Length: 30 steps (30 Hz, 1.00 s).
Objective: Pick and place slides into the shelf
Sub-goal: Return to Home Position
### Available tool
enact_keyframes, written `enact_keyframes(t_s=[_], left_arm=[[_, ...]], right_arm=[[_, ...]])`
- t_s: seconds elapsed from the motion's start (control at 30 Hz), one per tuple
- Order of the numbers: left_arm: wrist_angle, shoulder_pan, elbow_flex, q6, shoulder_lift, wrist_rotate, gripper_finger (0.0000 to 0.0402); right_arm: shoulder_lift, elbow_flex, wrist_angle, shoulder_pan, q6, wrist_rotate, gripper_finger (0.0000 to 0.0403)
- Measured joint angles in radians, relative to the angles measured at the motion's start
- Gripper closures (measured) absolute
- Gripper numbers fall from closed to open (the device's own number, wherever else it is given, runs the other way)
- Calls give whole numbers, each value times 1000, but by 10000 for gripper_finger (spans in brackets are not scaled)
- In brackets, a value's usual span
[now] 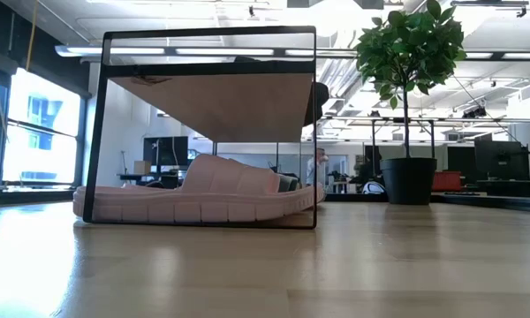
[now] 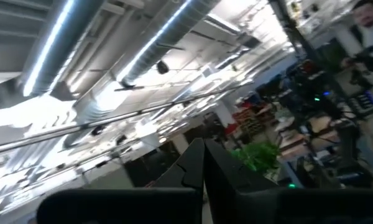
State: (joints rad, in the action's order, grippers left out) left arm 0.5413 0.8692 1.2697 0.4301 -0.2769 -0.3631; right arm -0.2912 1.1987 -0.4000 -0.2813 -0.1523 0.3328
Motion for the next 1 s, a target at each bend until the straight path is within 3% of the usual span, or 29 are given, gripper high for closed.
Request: enact_keyframes(t_s=[0.37, 0.47, 0.7, 0.83, 1.0], left_arm=[[-1, 0, -215, -87, 271, 103, 402], [53, 1, -232, -98, 267, 97, 402], [-68, 1, -356, -135, 269, 74, 402], [-157, 1, -477, -181, 270, 29, 402], [-314, 1, -641, -253, 269, 0, 402]], right_arm=[[245, -372, 329, 0, -75, -53, 403], [287, -466, 391, 0, -85, -87, 403], [279, -670, 648, 0, -132, -106, 403], [282, -818, 853, 0, -192, -121, 403], [282, -969, 986, 0, -255, -172, 403]])
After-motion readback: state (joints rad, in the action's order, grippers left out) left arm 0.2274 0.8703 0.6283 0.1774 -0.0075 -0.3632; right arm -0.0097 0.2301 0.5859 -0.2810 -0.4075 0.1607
